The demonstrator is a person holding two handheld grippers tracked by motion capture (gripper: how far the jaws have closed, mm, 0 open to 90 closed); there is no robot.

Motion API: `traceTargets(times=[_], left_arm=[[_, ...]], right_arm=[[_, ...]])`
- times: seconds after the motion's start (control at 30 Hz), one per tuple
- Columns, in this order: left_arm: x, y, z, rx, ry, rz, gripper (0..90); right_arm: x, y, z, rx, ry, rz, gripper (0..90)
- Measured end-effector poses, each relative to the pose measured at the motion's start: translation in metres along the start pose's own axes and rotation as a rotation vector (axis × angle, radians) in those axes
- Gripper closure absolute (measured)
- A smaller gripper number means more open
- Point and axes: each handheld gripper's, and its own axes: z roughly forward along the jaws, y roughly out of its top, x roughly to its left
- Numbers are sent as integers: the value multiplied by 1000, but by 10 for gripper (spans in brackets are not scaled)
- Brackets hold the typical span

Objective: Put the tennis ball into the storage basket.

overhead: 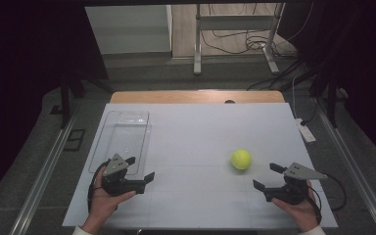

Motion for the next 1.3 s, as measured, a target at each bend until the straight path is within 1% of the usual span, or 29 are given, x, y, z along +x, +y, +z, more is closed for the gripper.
traceTargets(times=[0.27,0.4,0.53,0.97,1.3], left_arm=[[-4,6,1,15,-26,3,100],[-8,10,1,17,-36,14,99],[-9,13,2,17,-47,14,96],[-19,22,14,44,-83,33,90],[-25,32,25,57,-114,51,89]], right_arm=[[-1,0,0,0,-3,3,87],[-1,0,1,-4,-1,5,87],[-1,1,2,-3,1,2,86],[0,1,3,0,5,-3,84],[2,2,5,1,7,-10,83]])
